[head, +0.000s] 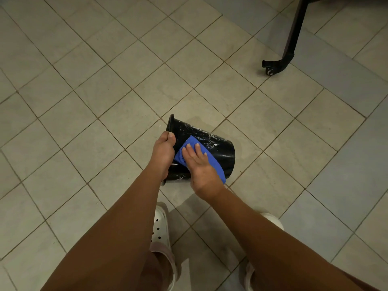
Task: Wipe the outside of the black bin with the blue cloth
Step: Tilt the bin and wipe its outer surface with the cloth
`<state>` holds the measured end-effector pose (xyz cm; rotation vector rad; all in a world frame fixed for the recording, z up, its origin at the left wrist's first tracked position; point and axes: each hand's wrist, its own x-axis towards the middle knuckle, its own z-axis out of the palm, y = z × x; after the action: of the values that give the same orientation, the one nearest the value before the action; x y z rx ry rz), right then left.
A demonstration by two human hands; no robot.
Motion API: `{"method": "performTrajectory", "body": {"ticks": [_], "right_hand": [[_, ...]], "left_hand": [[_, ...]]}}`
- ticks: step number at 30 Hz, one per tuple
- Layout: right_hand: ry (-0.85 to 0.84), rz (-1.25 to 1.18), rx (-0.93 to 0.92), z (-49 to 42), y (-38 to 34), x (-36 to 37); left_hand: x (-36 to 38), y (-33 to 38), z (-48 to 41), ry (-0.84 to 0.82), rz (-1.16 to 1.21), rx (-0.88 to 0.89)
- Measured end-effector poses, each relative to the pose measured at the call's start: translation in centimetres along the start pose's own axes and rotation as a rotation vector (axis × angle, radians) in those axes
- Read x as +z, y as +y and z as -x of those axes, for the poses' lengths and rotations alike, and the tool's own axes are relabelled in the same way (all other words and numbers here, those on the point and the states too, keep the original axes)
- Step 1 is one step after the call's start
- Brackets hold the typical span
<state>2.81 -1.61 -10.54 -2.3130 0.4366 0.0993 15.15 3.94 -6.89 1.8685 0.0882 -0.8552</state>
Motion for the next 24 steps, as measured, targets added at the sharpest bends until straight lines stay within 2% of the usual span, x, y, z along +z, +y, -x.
{"method": "performTrajectory", "body": {"ticks": [3, 9, 14, 17, 24], "right_hand": [[-0.065, -0.005, -0.020, -1.0, 0.5, -1.0], [0.029, -0.064, 0.202, -1.3, -0.6, -1.2], [-0.046, -0.028, 0.036, -0.6, -1.8, -0.1], [-0.087, -0.020, 0.003, -1.2, -1.4, -0.7], [-0.023, 0.004, 0.215, -1.3, -0.7, -1.2]], "left_hand": [[-0.2, -0.2, 0.0, 0.002, -0.007, 0.014], [0.4, -0.5, 0.5, 0.030, 0.013, 0.045], [0.0, -0.7, 0.3, 0.033, -0.033, 0.051], [-0.1, -0.8, 0.3, 0.024, -0.030, 0.057], [0.1, -1.0, 0.2, 0.050, 0.012, 0.063]]}}
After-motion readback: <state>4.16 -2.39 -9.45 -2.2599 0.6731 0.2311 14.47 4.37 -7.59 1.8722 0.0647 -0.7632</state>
